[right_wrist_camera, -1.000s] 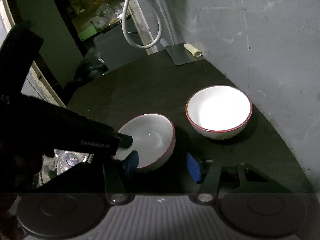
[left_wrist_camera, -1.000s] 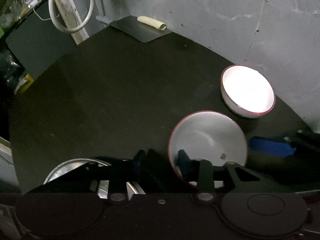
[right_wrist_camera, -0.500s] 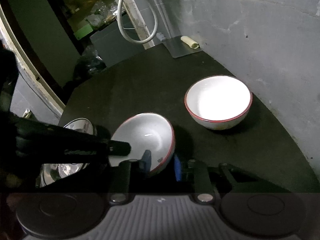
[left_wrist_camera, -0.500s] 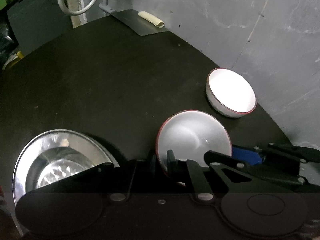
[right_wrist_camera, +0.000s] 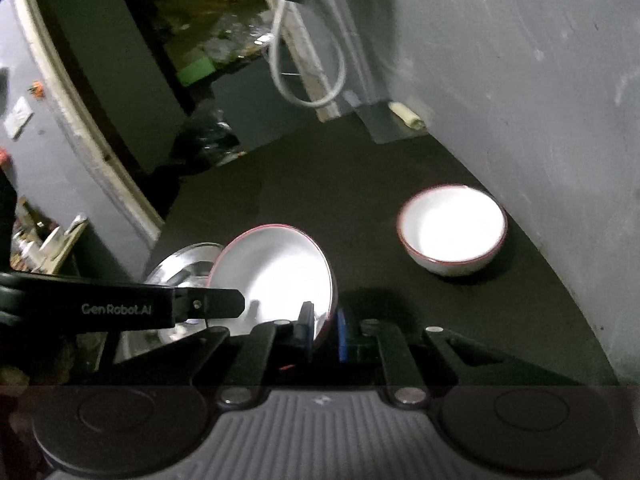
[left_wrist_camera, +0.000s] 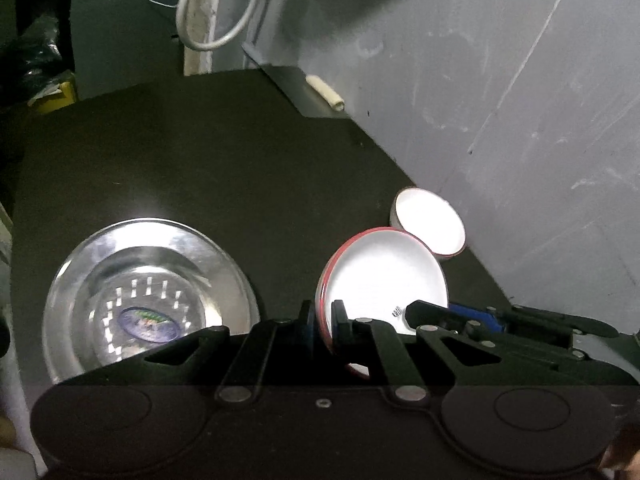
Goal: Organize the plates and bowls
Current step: 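Lift the white bowl with the left gripper toward the steel bowl, then lower the white bowl into the steel bowl with the left gripper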
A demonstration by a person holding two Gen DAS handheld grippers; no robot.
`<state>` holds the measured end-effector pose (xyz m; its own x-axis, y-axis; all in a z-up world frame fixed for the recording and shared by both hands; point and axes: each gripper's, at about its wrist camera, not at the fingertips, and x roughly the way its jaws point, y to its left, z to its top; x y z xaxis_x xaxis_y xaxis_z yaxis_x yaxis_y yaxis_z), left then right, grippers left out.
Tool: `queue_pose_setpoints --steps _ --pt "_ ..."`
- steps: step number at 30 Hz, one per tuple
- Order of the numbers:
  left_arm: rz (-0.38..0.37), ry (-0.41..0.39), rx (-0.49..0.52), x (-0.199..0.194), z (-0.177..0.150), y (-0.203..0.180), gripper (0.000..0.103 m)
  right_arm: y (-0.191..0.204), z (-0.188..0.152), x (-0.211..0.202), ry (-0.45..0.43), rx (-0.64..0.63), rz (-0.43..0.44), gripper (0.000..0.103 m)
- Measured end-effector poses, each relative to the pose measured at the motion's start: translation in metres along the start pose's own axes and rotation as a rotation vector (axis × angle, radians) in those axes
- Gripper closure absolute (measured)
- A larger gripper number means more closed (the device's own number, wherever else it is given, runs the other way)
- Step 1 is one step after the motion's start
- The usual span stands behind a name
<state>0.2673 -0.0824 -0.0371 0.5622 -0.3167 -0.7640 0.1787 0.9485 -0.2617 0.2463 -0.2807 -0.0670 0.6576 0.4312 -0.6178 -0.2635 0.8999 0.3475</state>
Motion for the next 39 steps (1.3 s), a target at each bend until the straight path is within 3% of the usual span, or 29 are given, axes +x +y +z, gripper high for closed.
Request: queue_pose_setpoints --steps 9,17,23,39 --pt "0.003 -0.058 -0.076 -0.053 -0.02 0.021 0.095 0.035 0.005 -0.024 0.001 -0.11 0.11 0.09" --pt "0.04 -0.046 -0.162 -0.082 -0.048 0.043 0.095 0.064 -0.009 -0.022 0.106 -0.183 0.192 0.089" --pt "0.033 -0.002 -0.233 -0.089 -0.07 0.057 0.095 0.073 -0.019 -0.022 0.183 -0.208 0.247 0.089" --pt "0.016 0.151 -0.237 -0.086 -0.102 0.061 0.094 0.083 -0.035 -0.019 0.316 -0.3 0.28 0.089"
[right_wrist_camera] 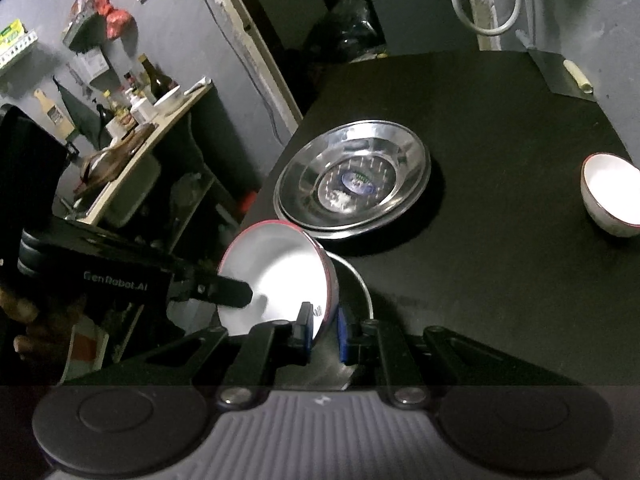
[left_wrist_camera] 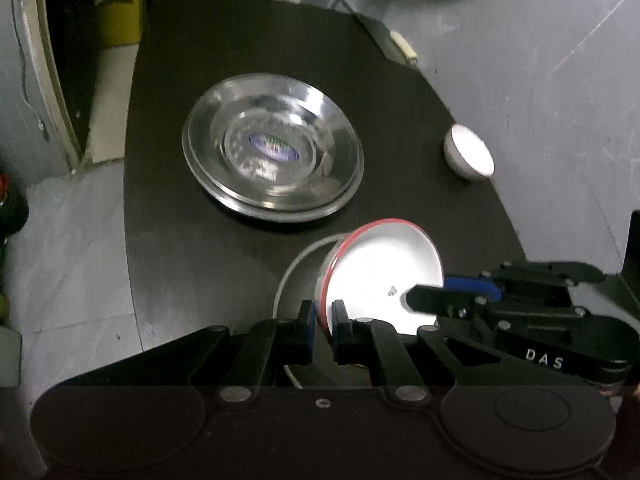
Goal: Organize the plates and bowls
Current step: 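Lower the white bowl into the steel bowl with the left gripper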
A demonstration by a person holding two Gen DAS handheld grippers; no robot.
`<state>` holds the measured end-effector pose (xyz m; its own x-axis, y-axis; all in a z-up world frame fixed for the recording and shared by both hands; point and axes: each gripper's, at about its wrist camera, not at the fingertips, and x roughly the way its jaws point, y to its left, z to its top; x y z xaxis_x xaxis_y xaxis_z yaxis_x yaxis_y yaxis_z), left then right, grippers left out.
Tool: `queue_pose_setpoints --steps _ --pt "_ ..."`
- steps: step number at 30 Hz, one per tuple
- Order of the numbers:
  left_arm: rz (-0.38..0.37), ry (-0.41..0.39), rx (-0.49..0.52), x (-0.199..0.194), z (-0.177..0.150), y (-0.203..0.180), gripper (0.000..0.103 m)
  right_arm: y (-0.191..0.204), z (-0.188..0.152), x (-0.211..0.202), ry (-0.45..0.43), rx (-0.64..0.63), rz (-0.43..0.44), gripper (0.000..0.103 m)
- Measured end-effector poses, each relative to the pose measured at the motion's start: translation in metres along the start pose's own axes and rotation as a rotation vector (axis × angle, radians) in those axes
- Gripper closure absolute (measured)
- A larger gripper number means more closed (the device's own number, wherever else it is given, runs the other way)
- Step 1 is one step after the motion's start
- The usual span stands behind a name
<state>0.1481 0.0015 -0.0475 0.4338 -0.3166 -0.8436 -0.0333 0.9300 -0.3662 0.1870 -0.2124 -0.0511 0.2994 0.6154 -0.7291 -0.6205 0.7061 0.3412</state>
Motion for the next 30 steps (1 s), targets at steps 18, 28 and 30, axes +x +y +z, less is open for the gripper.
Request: queue_pose_setpoints --steps 18,28,30 --pt "0.004 0.086 -0.034 0.011 -0.003 0.01 0.094 0.006 -0.001 0.013 0.081 -0.024 -0.001 0.089" --pt "0.008 0.095 -0.026 0.016 -0.002 0.008 0.094 0.003 -0.001 0.017 0.108 -0.007 -0.019 0.089" --pt "0.008 0.095 -0.028 0.016 -0.002 0.008 0.094 0.003 -0.001 0.017 0.108 -0.006 -0.02 0.088"
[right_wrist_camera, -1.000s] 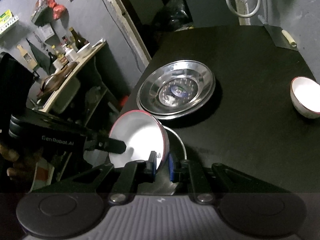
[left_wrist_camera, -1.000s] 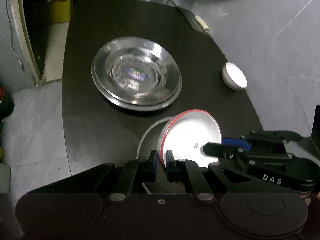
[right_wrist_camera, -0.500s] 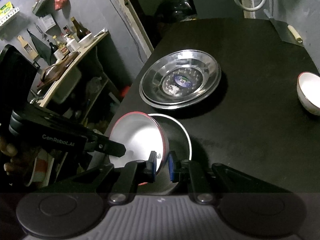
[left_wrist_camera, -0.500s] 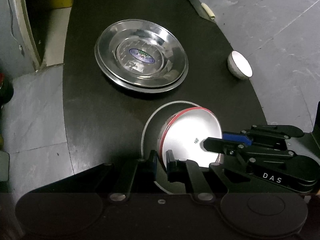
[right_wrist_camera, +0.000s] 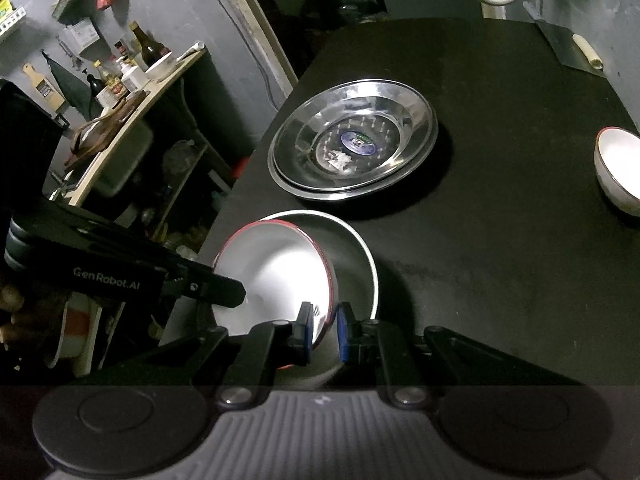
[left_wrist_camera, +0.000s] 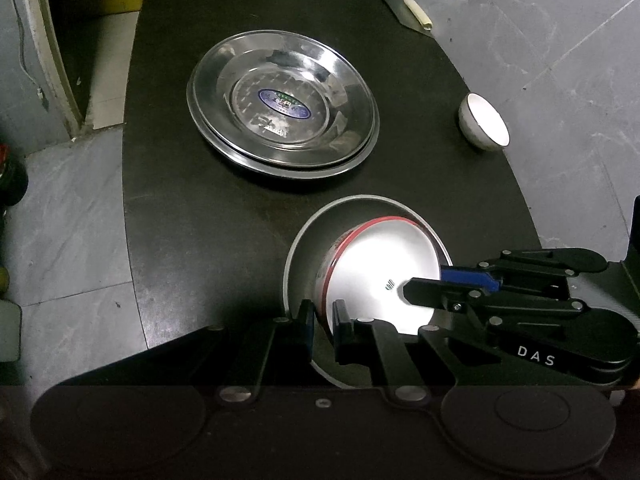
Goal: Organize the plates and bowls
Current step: 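Lower the white bowl into the steel bowl with the left gripper, then open the left gripper and release the white bowl rim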
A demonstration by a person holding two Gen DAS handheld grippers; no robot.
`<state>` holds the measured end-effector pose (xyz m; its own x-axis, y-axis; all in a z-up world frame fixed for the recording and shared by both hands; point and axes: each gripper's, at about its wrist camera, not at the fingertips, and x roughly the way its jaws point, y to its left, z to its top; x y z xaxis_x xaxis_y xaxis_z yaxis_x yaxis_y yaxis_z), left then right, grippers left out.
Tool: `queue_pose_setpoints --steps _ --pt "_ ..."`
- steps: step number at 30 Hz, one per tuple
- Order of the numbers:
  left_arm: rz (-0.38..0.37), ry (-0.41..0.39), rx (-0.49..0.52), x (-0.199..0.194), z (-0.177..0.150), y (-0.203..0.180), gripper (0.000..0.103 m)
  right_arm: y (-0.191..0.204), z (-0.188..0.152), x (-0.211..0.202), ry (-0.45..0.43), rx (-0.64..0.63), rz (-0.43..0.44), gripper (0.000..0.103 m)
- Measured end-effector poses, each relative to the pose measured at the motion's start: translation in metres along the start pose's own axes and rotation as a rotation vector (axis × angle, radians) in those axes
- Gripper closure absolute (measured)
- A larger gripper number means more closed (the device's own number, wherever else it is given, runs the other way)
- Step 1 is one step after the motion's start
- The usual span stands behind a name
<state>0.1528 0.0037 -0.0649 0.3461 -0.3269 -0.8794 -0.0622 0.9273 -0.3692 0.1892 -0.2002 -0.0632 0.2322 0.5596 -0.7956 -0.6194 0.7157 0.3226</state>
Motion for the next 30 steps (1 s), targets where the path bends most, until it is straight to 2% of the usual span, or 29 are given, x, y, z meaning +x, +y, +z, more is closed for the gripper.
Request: queue_pose_setpoints --steps 30 --pt "0.024 -0.03 0.001 -0.006 0.0028 0.0014 0.094 -0.002 -0.0013 -0.006 -0.044 0.018 -0.005 0.084"
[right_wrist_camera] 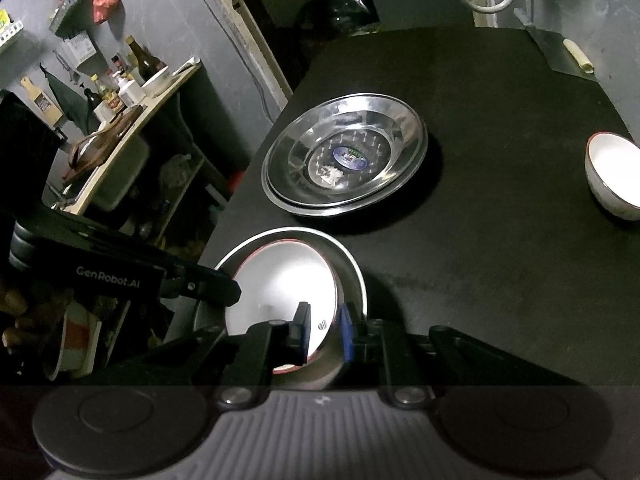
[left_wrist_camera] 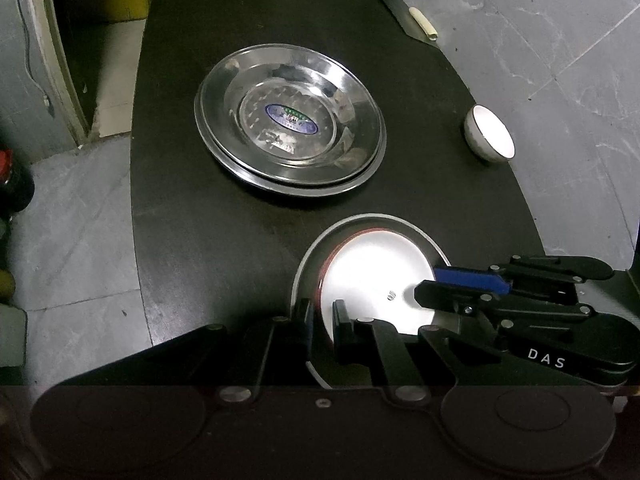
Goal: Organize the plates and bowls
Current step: 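Open the left gripper and release the white bowl rim, then reach the left gripper to the second white bowl and grasp its rim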
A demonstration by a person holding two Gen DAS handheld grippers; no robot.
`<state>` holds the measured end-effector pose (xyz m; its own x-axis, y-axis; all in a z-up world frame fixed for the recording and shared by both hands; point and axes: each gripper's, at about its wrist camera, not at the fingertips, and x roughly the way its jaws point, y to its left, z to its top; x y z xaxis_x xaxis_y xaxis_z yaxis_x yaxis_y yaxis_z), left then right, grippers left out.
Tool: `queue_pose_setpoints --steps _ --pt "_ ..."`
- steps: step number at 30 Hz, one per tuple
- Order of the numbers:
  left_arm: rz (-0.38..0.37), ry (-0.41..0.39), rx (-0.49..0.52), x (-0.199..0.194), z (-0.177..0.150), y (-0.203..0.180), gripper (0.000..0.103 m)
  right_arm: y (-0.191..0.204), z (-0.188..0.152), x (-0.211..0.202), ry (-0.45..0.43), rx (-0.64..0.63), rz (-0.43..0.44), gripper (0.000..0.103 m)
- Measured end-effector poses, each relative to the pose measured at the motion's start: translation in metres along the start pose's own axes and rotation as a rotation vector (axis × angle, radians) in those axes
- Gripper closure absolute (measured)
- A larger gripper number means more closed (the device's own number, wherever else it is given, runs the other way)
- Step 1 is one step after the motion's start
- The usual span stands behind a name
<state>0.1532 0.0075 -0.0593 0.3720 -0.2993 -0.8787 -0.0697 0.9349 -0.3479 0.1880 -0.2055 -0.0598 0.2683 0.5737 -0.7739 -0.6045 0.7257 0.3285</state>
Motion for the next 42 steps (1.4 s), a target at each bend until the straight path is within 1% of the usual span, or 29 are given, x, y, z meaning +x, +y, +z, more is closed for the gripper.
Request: queue_pose_setpoints --steps 3,4,8,9,10,11,12,13,15,17,18,19,20,22,24,25,26,28,30,32,33,35,40,42 --pt "0.008 -0.014 0.006 -0.003 0.002 -0.001 0.092 -0.001 -0.001 -0.004 -0.02 0.001 0.001 0.082" --pt "0.009 -0.02 0.009 -0.004 0.003 -0.001 0.09 -0.001 -0.001 -0.006 -0.03 0.002 0.004 0.08" --pt "0.01 -0.046 0.021 -0.008 0.01 -0.005 0.085 -0.004 -0.004 -0.013 -0.062 0.003 0.013 0.078" --pt "0.01 -0.054 0.026 -0.008 0.012 -0.007 0.085 -0.005 -0.004 -0.016 -0.073 0.004 0.014 0.076" --pt "0.01 -0.06 0.031 -0.008 0.014 -0.008 0.084 -0.006 -0.005 -0.019 -0.086 0.005 0.009 0.07" --pt "0.012 -0.067 0.038 -0.008 0.017 -0.011 0.08 -0.007 -0.006 -0.021 -0.096 0.007 0.001 0.066" --pt "0.015 -0.07 0.045 -0.007 0.02 -0.014 0.077 -0.009 -0.007 -0.023 -0.106 0.013 -0.003 0.06" --pt "0.016 -0.072 0.053 -0.006 0.022 -0.017 0.07 -0.012 -0.008 -0.026 -0.116 0.021 -0.005 0.056" --pt "0.016 -0.076 0.073 -0.003 0.029 -0.024 0.063 -0.018 -0.011 -0.031 -0.138 0.046 -0.014 0.052" --pt "0.01 -0.081 0.095 0.0 0.035 -0.032 0.051 -0.025 -0.014 -0.037 -0.158 0.077 -0.032 0.047" --pt "0.009 -0.084 0.105 0.001 0.038 -0.036 0.047 -0.03 -0.016 -0.039 -0.167 0.093 -0.04 0.043" --pt "0.009 -0.089 0.114 0.002 0.041 -0.04 0.039 -0.034 -0.017 -0.04 -0.175 0.111 -0.049 0.037" --pt "0.012 -0.095 0.123 0.004 0.044 -0.045 0.032 -0.039 -0.019 -0.043 -0.188 0.132 -0.062 0.034" --pt "0.027 -0.105 0.138 0.007 0.053 -0.054 0.025 -0.048 -0.022 -0.048 -0.216 0.17 -0.088 0.025" --pt "0.037 -0.117 0.15 0.011 0.062 -0.064 0.02 -0.059 -0.026 -0.05 -0.234 0.201 -0.109 0.02" --pt "0.038 -0.124 0.152 0.013 0.066 -0.068 0.014 -0.064 -0.028 -0.051 -0.242 0.216 -0.124 0.016" --pt "0.037 -0.13 0.152 0.016 0.072 -0.073 0.008 -0.069 -0.029 -0.051 -0.251 0.231 -0.143 0.015" --pt "0.032 -0.145 0.16 0.022 0.082 -0.08 0.002 -0.078 -0.031 -0.05 -0.266 0.257 -0.169 0.008" --pt "0.032 -0.16 0.174 0.029 0.091 -0.088 0.001 -0.091 -0.031 -0.049 -0.282 0.3 -0.18 0.005" --pt "0.034 -0.156 0.182 0.041 0.101 -0.096 0.001 -0.104 -0.03 -0.047 -0.303 0.359 -0.167 0.003" --pt "0.036 -0.151 0.184 0.046 0.105 -0.098 0.001 -0.11 -0.03 -0.045 -0.312 0.39 -0.16 0.001" --pt "0.035 -0.15 0.185 0.056 0.113 -0.104 0.001 -0.121 -0.029 -0.041 -0.336 0.433 -0.16 0.0" --pt "-0.014 -0.222 0.202 0.081 0.141 -0.128 0.001 -0.143 -0.03 -0.031 -0.415 0.52 -0.202 0.0" --pt "-0.029 -0.235 0.218 0.093 0.155 -0.142 0.001 -0.154 -0.03 -0.028 -0.439 0.568 -0.233 0.0"
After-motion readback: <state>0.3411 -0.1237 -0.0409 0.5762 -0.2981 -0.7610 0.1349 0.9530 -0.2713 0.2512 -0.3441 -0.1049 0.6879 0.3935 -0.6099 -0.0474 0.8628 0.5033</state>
